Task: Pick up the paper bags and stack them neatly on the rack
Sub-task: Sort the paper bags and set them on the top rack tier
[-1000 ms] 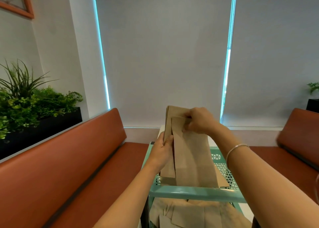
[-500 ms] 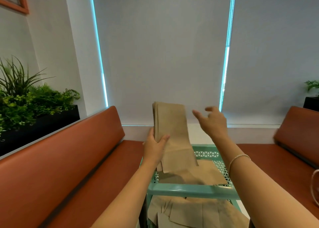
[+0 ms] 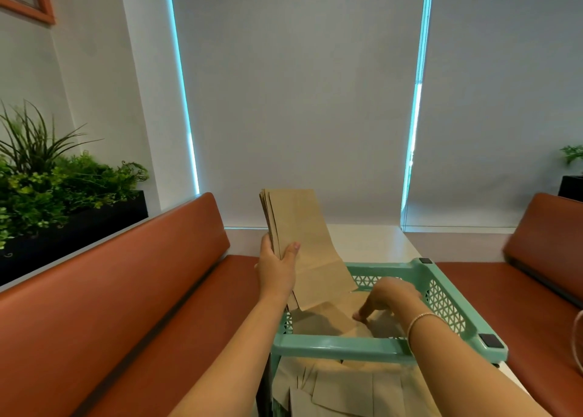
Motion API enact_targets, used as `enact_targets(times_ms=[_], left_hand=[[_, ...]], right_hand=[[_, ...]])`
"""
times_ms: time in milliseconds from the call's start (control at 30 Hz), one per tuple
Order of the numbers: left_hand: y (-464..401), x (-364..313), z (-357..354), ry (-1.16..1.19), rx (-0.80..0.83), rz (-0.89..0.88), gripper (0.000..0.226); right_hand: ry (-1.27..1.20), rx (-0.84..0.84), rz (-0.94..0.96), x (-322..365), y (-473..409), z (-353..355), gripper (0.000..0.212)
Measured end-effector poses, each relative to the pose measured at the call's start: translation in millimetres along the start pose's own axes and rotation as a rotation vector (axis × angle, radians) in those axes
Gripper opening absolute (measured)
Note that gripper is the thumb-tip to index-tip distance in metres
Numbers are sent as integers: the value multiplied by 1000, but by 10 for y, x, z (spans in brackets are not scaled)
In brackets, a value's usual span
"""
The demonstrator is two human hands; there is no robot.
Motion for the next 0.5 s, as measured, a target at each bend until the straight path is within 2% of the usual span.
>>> enact_targets(times_ms=[100, 133, 200, 267, 367, 433, 500], left_hand=[[7, -4, -2, 3, -7, 3, 28], [10, -8, -3, 9, -6, 8, 29], [11, 3, -4, 19, -6, 28, 35], [11, 9, -1, 38, -9, 45, 42], [5, 22, 0, 54, -15, 59, 42], [17, 16, 10, 80, -23, 73, 41], [27, 7, 25, 100, -37, 85, 43]], right_hand=[[13, -26, 82, 16, 209, 105, 98], [16, -19, 99, 13, 234, 113, 94], [33, 35, 95, 10, 237, 73, 99], [23, 81, 82, 5, 27, -17, 113], [-1, 112, 50, 8, 36, -24, 111], [-11, 82, 73, 20, 167, 33, 89], [-10, 67, 90, 3, 233, 83, 51]])
Point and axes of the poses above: each hand's wrist, its own y-axis away from the middle knuckle, its own z-axis out of the back of the hand, x = y × z, the point moved 5 cm from there along -y, towards the middle knuckle, and after that the axes turned 3 degrees about -z, right-handed, at the moved point
